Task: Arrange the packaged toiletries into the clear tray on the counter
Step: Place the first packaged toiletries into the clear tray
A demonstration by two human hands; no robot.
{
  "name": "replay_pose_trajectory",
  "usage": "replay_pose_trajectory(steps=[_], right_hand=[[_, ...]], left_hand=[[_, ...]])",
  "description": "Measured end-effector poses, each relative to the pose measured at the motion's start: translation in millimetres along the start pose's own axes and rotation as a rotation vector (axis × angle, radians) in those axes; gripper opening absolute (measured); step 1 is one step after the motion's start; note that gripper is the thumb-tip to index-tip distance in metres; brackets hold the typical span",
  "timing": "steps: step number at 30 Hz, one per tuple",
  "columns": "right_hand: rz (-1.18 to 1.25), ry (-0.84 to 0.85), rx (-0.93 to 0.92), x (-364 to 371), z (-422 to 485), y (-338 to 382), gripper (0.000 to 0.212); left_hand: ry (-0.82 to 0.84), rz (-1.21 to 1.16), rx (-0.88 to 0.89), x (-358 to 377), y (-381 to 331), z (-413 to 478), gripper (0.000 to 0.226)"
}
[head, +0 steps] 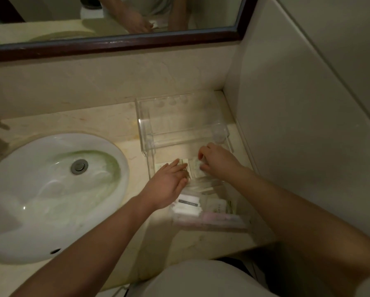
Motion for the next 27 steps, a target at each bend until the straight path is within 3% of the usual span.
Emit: replay_pose_trajectory(steps=[4, 8, 11, 16, 21, 27], right_hand=[[0.128, -0.025, 0.028, -5.0, -7.9, 0.0, 0.03], [0.299, -0.191, 0.125, -14.8, -40.8, 1.1, 0.019], [0.359, -0.207, 0.175, -11.7, -71.6, 6.3, 0.012], [0.39, -0.175, 0.254, -1.4, -114.6, 12.7, 0.009], [0.368, -0.077, 0.289, 13.7, -137.5, 12.1, 0.019], [0.145, 0.043, 0.095, 30.6, -140.4, 18.1, 0.038]], left_hand=[[-0.18, -0.066, 0.036, -7.5, -7.4, -7.7, 0.029], [-0.035, 0.058, 0.087, -7.9, -20.8, -20.6, 0.066], [0.029, 0.158, 0.108, -3.8, -25.5, -23.9, 0.075], [0.012, 0.212, 0.054, -0.5, -25.7, -25.9, 0.054], [-0.049, 0.16, 0.033, 4.4, -21.8, -30.3, 0.037], [-0.185, -0.056, -0.06, -7.9, -26.5, -34.9, 0.03]])
Point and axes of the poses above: each hand's wrist, its own z-axis towards the middle knuckle, its own x-axis out of the palm, y = z × x, the point moved 3 cm from there along z, towards the middle knuckle, and after that the axes turned 6 degrees about -y, right-handed, at the moved point
